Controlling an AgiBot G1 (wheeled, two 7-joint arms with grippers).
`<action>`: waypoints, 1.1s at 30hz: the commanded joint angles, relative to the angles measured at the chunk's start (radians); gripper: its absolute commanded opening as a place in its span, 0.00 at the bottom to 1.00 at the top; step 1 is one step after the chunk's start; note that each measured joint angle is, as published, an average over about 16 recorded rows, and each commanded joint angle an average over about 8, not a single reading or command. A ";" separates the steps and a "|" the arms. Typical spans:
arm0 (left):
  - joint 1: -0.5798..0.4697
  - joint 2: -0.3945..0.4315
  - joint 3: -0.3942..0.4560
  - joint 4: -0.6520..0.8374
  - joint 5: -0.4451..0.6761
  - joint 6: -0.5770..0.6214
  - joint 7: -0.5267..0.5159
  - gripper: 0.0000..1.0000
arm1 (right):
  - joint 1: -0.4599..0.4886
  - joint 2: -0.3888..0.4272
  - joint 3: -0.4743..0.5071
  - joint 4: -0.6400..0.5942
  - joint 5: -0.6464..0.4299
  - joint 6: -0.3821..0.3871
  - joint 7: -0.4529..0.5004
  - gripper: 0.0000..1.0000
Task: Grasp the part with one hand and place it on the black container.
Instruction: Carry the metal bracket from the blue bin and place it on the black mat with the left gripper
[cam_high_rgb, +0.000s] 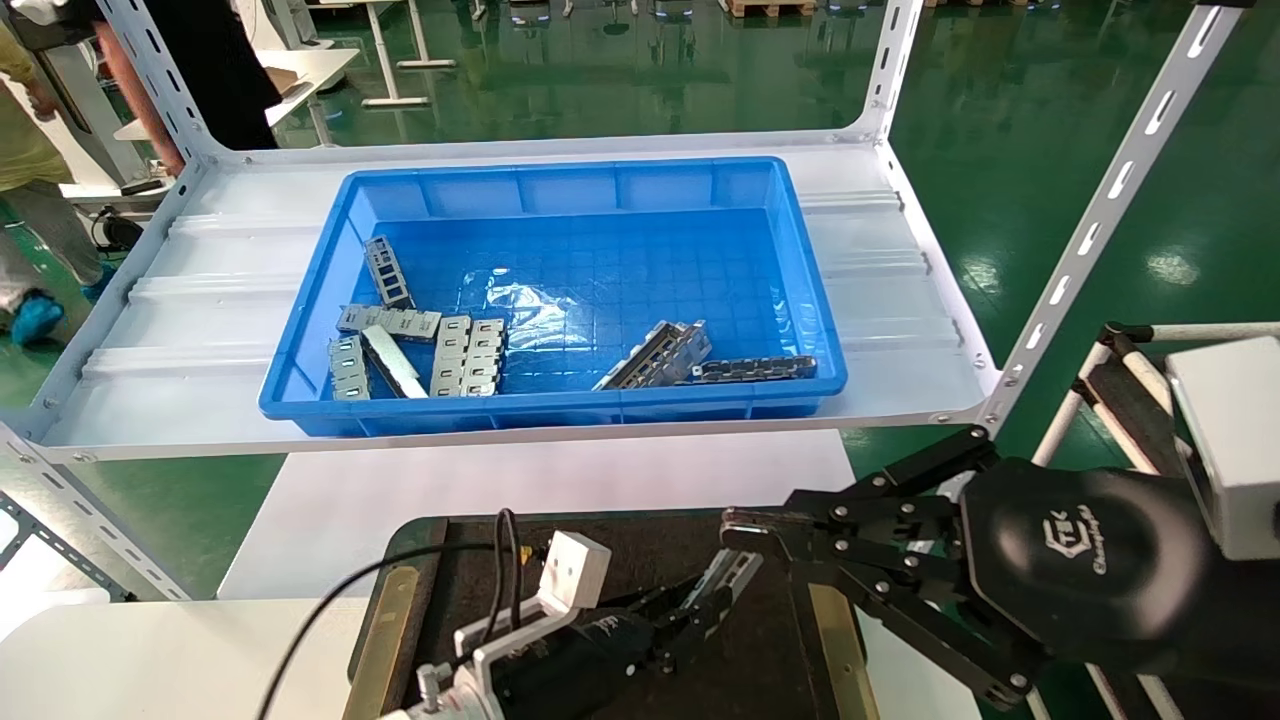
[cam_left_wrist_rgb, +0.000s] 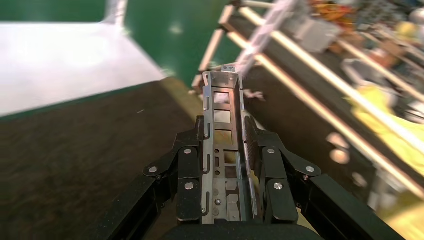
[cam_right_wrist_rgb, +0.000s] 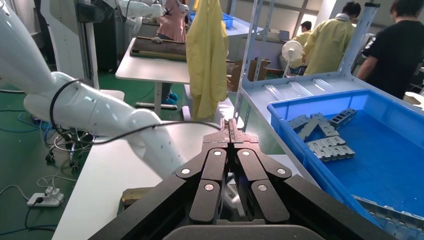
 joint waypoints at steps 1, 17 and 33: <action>0.023 0.023 0.012 -0.012 0.043 -0.088 -0.027 0.00 | 0.000 0.000 0.000 0.000 0.000 0.000 0.000 0.00; -0.031 0.128 0.224 0.113 0.146 -0.462 -0.326 0.00 | 0.000 0.000 -0.001 0.000 0.000 0.000 0.000 0.00; -0.125 0.132 0.528 0.239 -0.005 -0.710 -0.507 0.00 | 0.000 0.000 -0.001 0.000 0.001 0.000 -0.001 0.00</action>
